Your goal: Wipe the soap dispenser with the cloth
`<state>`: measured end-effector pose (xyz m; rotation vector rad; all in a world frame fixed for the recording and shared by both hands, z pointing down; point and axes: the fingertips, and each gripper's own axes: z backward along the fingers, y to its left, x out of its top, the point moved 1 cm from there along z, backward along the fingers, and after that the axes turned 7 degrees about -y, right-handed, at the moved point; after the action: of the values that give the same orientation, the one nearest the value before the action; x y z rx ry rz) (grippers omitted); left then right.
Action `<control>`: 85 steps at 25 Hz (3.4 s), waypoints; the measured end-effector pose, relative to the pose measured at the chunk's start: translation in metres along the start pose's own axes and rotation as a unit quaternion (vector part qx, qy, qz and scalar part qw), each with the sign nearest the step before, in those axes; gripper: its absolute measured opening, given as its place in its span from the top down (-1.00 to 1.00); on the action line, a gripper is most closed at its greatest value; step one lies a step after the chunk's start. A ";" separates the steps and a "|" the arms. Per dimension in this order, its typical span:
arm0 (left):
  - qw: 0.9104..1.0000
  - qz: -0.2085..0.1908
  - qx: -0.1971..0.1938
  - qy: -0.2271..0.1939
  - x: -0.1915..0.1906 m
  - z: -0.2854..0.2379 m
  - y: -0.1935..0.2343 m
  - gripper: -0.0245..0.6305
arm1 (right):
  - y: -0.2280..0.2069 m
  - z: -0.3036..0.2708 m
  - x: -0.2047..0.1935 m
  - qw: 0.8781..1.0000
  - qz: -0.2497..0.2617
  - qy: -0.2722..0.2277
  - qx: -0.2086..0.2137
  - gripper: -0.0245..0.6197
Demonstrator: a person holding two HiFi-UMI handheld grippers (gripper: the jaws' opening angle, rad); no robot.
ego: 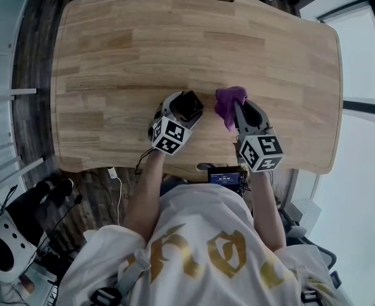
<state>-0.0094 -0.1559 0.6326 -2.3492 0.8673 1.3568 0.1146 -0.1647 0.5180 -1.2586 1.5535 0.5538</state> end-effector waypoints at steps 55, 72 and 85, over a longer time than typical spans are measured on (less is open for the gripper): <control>0.977 -0.082 -0.157 -0.116 0.133 0.083 -0.071 -0.17 | 0.107 0.054 0.076 0.970 -0.128 -0.055 0.202 0.80; 0.974 -0.069 -0.186 -0.106 0.123 0.094 -0.084 -0.17 | 0.120 0.038 0.074 0.961 -0.074 0.003 0.265 0.80; 0.978 -0.051 -0.161 -0.123 0.129 0.097 -0.080 -0.17 | 0.114 0.051 0.074 0.956 -0.135 -0.012 0.262 0.80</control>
<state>0.0231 -0.0893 0.4688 -2.3394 0.4779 1.8103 0.0366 -0.1153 0.4059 -1.0170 1.3560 -0.0254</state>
